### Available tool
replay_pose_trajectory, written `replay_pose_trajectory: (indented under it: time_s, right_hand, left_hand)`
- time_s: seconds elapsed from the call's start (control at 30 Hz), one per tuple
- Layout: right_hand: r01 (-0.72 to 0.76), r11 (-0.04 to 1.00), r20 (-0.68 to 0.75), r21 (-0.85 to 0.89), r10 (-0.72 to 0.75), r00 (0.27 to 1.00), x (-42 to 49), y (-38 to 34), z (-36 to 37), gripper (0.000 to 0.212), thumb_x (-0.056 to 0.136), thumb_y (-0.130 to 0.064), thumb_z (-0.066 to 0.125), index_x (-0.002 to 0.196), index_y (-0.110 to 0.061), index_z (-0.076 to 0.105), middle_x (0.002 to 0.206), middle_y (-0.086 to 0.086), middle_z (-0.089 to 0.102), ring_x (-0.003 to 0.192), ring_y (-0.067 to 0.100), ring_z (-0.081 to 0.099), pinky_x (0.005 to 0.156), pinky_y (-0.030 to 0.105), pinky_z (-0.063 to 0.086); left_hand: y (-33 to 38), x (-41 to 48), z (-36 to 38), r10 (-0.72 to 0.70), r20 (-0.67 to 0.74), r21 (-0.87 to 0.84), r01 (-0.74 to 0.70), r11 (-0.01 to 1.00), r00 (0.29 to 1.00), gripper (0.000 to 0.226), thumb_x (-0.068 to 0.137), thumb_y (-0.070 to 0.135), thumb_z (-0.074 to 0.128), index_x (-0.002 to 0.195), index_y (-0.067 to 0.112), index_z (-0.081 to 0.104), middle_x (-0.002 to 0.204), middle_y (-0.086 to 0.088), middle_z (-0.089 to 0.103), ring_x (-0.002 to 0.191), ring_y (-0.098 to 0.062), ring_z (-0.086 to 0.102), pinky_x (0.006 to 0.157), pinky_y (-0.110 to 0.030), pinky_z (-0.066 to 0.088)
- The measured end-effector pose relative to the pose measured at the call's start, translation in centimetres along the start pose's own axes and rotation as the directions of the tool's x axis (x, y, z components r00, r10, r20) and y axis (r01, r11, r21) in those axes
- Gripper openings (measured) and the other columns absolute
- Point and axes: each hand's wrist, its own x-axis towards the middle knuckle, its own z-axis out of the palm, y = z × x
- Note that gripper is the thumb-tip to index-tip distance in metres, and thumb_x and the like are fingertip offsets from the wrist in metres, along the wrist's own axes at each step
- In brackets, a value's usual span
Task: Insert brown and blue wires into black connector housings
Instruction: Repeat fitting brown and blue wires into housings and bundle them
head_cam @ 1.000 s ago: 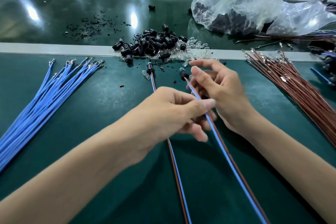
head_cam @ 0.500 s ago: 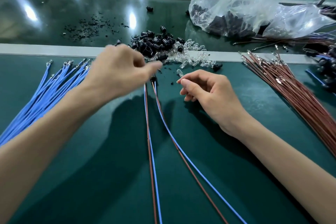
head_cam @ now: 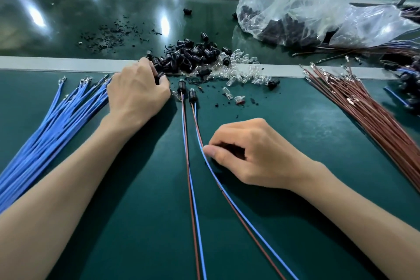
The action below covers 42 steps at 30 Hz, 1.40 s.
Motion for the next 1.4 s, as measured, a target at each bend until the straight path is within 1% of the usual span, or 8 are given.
replay_pose_trajectory:
  time_s: [0.13, 0.27, 0.4, 0.53, 0.8, 1.0, 1.23, 1.4]
  right_hand:
    - [-0.110, 0.993, -0.242, -0.045, 0.096, 0.966, 0.3, 0.5, 0.3, 0.019, 0.088, -0.017, 0.060, 0.074, -0.004, 0.066, 0.068, 0.001, 0.064, 0.059, 0.019, 0.056, 0.059, 0.035, 0.047]
    - [-0.309, 0.932, -0.500, -0.191, 0.179, 0.848, 0.3, 2.5, -1.3, 0.009, 0.086, -0.015, 0.062, 0.084, -0.008, 0.067, 0.082, 0.005, 0.068, 0.073, 0.022, 0.061, 0.070, 0.030, 0.045]
    - [-0.586, 0.585, -0.520, -0.561, 0.302, 0.799, -1.1, 7.2, -5.8, 0.022, 0.086, -0.013, 0.061, 0.104, -0.001, 0.060, 0.102, 0.021, 0.057, 0.089, 0.037, 0.058, 0.067, 0.035, 0.044]
    - [-0.773, 0.321, -0.535, -0.548, 0.576, 0.619, -2.3, 9.1, -6.9, 0.028, 0.090, -0.017, 0.054, 0.109, 0.004, 0.056, 0.109, 0.028, 0.052, 0.101, 0.045, 0.052, 0.079, 0.049, 0.045]
    - [-0.815, 0.275, -0.535, -0.509, 0.641, 0.551, -2.0, 9.3, -6.6, 0.026, 0.093, -0.010, 0.046, 0.112, 0.006, 0.050, 0.116, 0.028, 0.052, 0.109, 0.044, 0.049, 0.082, 0.049, 0.042]
    - [-0.827, 0.281, -0.496, -0.487, 0.690, 0.527, -2.1, 9.5, -6.3, 0.051, 0.097, -0.035, 0.042, 0.124, 0.008, 0.045, 0.128, 0.028, 0.044, 0.119, 0.042, 0.040, 0.097, 0.049, 0.035]
    - [-0.830, 0.296, -0.488, -0.473, 0.696, 0.527, -1.9, 9.5, -6.0, 0.043, 0.100, -0.029, 0.038, 0.122, 0.008, 0.047, 0.127, 0.029, 0.043, 0.120, 0.043, 0.038, 0.100, 0.050, 0.031]
    - [-0.833, 0.298, -0.499, -0.467, 0.689, 0.526, -1.9, 9.2, -5.9, 0.056, 0.095, -0.047, 0.043, 0.118, 0.003, 0.053, 0.123, 0.027, 0.047, 0.118, 0.041, 0.041, 0.098, 0.049, 0.034]
  left_hand:
    - [0.0, 0.2, -0.1, -0.054, -0.019, -0.071, 0.053, 0.996, 0.998, 0.028, 0.089, 0.037, 0.052, 0.093, 0.012, 0.060, 0.092, -0.016, 0.066, 0.089, -0.037, 0.058, 0.070, -0.035, 0.034]
    - [-0.1, 0.4, -0.3, -0.121, -0.028, -0.197, 0.113, 0.974, 0.992, 0.029, 0.088, 0.038, 0.053, 0.097, 0.011, 0.060, 0.096, -0.013, 0.068, 0.092, -0.033, 0.058, 0.078, -0.035, 0.040]
    - [-0.1, 0.3, -0.7, -0.151, -0.041, -0.311, 0.131, 0.941, 0.988, 0.029, 0.089, 0.038, 0.058, 0.100, 0.012, 0.060, 0.096, -0.007, 0.068, 0.091, -0.029, 0.059, 0.077, -0.031, 0.037]
    - [0.2, 0.1, -1.0, -0.136, -0.038, -0.362, 0.113, 0.925, 0.990, 0.026, 0.089, 0.035, 0.059, 0.099, 0.012, 0.060, 0.088, 0.002, 0.064, 0.084, -0.024, 0.057, 0.076, -0.030, 0.038]
    - [0.3, 0.0, -1.1, -0.061, -0.049, -0.394, 0.037, 0.919, 0.997, 0.023, 0.088, 0.035, 0.061, 0.096, 0.013, 0.061, 0.081, 0.005, 0.063, 0.074, -0.020, 0.058, 0.073, -0.028, 0.040]
    - [0.6, -0.3, -1.0, 0.063, -0.085, -0.420, -0.093, 0.903, 0.994, 0.019, 0.087, 0.030, 0.063, 0.092, 0.012, 0.060, 0.077, 0.003, 0.062, 0.070, -0.018, 0.057, 0.071, -0.027, 0.044]
    - [0.6, -0.5, -0.9, 0.153, -0.070, -0.454, -0.168, 0.875, 0.986, 0.015, 0.087, 0.026, 0.064, 0.091, 0.012, 0.059, 0.073, 0.006, 0.059, 0.063, -0.016, 0.053, 0.067, -0.031, 0.047]
    - [0.4, -0.5, -0.8, 0.164, -0.074, -0.465, -0.180, 0.867, 0.984, 0.014, 0.087, 0.026, 0.064, 0.090, 0.013, 0.059, 0.072, 0.007, 0.059, 0.058, -0.009, 0.049, 0.065, -0.026, 0.043]
